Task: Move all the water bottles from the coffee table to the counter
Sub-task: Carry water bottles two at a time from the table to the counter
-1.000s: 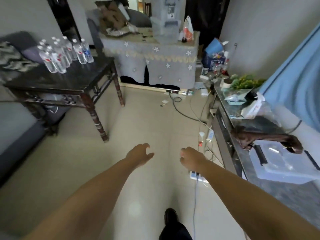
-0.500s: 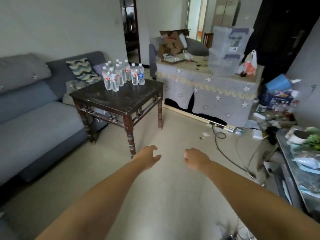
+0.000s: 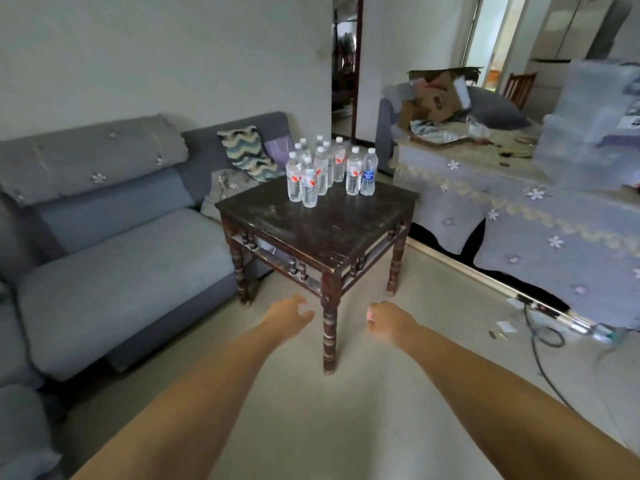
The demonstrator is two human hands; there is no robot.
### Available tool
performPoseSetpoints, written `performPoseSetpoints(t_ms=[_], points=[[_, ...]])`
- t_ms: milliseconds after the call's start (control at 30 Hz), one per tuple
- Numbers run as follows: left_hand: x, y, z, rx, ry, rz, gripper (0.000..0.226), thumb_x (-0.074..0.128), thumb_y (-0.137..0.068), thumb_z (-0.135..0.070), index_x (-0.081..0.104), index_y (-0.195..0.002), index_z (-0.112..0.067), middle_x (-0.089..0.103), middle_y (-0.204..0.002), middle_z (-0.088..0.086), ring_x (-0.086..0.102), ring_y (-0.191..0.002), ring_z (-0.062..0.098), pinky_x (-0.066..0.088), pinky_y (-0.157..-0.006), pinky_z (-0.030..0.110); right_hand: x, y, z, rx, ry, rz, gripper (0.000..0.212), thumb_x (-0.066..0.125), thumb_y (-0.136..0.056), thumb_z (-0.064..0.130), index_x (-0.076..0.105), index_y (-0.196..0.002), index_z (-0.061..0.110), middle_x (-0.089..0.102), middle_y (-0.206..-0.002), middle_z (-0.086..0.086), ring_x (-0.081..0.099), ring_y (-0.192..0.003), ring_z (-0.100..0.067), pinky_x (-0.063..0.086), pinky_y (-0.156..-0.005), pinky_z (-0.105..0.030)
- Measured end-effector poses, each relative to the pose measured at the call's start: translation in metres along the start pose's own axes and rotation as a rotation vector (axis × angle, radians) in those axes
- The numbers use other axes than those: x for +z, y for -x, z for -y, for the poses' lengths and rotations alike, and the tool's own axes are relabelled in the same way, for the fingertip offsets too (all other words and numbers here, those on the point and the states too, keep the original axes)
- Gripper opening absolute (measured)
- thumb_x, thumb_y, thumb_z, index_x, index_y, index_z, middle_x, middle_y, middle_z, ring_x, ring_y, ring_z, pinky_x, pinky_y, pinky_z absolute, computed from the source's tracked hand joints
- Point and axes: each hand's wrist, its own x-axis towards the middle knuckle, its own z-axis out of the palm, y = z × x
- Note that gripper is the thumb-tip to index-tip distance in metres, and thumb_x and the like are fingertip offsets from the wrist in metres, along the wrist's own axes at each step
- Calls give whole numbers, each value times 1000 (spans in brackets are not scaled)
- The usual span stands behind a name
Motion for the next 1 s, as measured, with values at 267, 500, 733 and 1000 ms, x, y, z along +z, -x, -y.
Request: performPoseSetpoints(t_ms=[267, 500, 733, 1000], points=[[-93, -132, 22, 51, -22, -40, 39, 49, -98, -28, 53, -132, -9, 56, -136, 11, 54, -124, 27, 41, -102, 34, -41, -137, 68, 12, 13, -3, 34, 42, -100, 23, 55, -128, 7, 58, -131, -14, 55, -124, -29, 44, -100, -35], [-121, -236, 46, 27, -2, -20, 37, 51, -97, -29, 55, -127, -6, 58, -132, 12, 56, -121, 27, 42, -99, 32, -65, -259, 94, 12, -17, 24, 31, 45, -97, 26, 59, -121, 12, 58, -126, -11, 58, -116, -29, 47, -101, -40], [-168, -390, 44, -2, 37, -105, 36, 57, -93, -35, 58, -120, -10, 63, -122, 9, 59, -112, 25, 43, -93, 29, -111, -418, 103, -38, -30, 43, 31, 44, -98, 24, 58, -122, 11, 55, -126, -9, 57, -113, -27, 47, -99, -38], [-209, -522, 42, -20, 101, -115, 36, 59, -92, -32, 59, -119, -8, 64, -122, 11, 59, -113, 25, 43, -96, 29, -164, -556, 116, -48, -48, 50, 32, 47, -96, 25, 56, -124, 13, 56, -125, -9, 58, -112, -26, 48, -98, -39]])
